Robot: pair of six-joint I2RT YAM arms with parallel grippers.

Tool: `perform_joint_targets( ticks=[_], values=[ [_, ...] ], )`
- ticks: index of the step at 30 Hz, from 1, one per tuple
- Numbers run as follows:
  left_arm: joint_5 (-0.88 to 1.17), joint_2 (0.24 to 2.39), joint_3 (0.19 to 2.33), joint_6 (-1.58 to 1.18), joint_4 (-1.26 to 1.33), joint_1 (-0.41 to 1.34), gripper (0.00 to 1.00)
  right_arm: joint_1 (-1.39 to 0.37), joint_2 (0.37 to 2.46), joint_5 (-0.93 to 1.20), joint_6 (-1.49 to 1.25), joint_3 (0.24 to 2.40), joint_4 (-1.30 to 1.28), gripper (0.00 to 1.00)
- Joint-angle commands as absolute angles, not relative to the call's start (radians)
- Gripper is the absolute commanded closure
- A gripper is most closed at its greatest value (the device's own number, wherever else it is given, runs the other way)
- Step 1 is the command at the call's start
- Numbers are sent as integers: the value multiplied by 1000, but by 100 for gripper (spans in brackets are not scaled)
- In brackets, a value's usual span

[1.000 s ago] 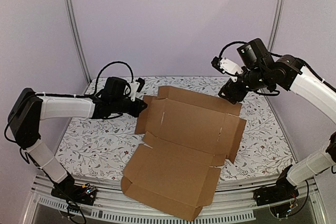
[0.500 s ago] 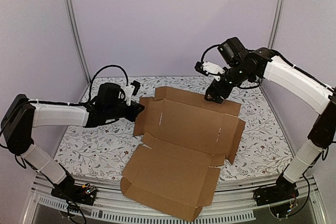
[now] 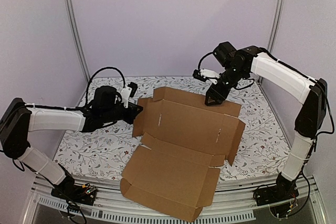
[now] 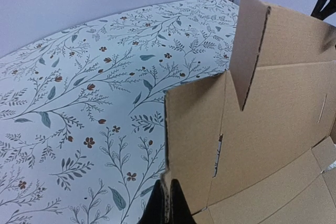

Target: Fold the paper box

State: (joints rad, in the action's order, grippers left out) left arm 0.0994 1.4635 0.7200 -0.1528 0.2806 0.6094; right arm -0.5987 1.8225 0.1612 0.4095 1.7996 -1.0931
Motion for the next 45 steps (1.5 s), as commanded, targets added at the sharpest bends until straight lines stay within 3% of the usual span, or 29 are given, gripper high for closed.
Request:
perform_joint_targets(
  ticks=[1, 7, 24, 32, 39, 45],
  values=[
    [92, 1437, 698, -131, 299, 624, 100, -594, 1844, 225, 417, 1825, -1149, 42],
    [67, 1417, 688, -111, 282, 624, 100, -593, 1841, 227, 419, 1824, -1183, 56],
    [31, 1379, 666, -100, 286, 624, 100, -593, 1803, 215, 413, 1797, -1206, 79],
    [30, 1375, 663, -111, 287, 624, 100, -592, 1786, 234, 407, 1789, -1203, 100],
    [17, 1370, 669, -141, 263, 624, 100, -596, 1763, 259, 398, 1748, -1156, 100],
    [-49, 1361, 712, -240, 178, 624, 82, -662, 1693, 195, 416, 1650, -1037, 100]
  ],
)
